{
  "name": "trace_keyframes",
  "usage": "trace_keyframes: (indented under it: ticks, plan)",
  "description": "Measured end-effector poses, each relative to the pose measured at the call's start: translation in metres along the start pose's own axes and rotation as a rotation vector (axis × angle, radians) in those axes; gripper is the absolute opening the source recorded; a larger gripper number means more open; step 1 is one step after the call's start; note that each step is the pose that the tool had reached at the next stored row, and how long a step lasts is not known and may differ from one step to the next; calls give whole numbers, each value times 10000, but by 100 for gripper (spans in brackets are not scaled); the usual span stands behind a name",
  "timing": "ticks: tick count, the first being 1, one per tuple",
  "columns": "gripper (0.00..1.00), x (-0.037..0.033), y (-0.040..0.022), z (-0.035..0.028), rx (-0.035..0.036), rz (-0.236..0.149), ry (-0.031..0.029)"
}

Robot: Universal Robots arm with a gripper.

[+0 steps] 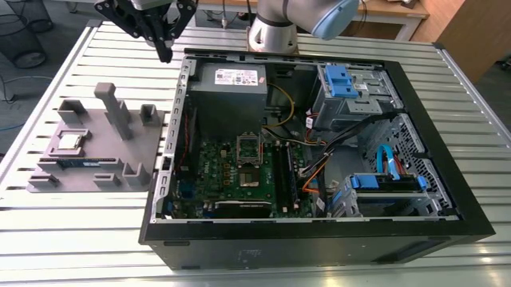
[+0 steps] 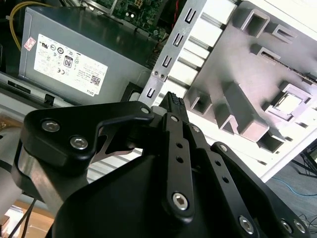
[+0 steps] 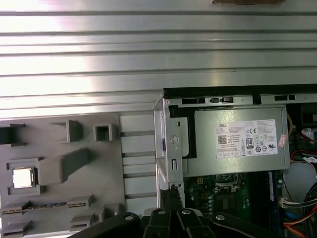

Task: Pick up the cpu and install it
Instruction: 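Reach for the cpu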

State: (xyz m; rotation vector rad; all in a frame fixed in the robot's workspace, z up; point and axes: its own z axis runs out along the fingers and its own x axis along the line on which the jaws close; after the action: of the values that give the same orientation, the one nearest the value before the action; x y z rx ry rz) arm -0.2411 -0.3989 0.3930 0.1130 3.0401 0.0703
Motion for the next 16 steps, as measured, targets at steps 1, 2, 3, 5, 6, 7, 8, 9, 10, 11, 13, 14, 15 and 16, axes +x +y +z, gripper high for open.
trace_keyframes:
  ticks: [1,2,3,5,6,7,8,9,10,11,13,14,15,16]
  plan:
    - [11,15,-1,-2,-1,-1,-14]
    - [11,33,-2,-3,-3,-2,-31]
    - [11,50,-4,-5,-4,-3,-46]
    - [11,83,-6,-8,-6,-4,-78]
    - [11,100,-7,-10,-7,-4,-94]
    - [11,116,-8,-12,-8,-5,-110]
    - [11,132,-10,-13,-9,-5,-126]
    - [11,148,-11,-15,-11,-6,-141]
    - [11,162,-12,-16,-12,-7,-155]
    - [11,177,-13,-18,-13,-7,-169]
    - [11,209,-15,-21,-15,-9,-199]
    - [11,227,-17,-22,-16,-10,-215]
    - [11,247,-18,-24,-18,-11,-234]
    - [11,265,-19,-26,-20,-12,-251]
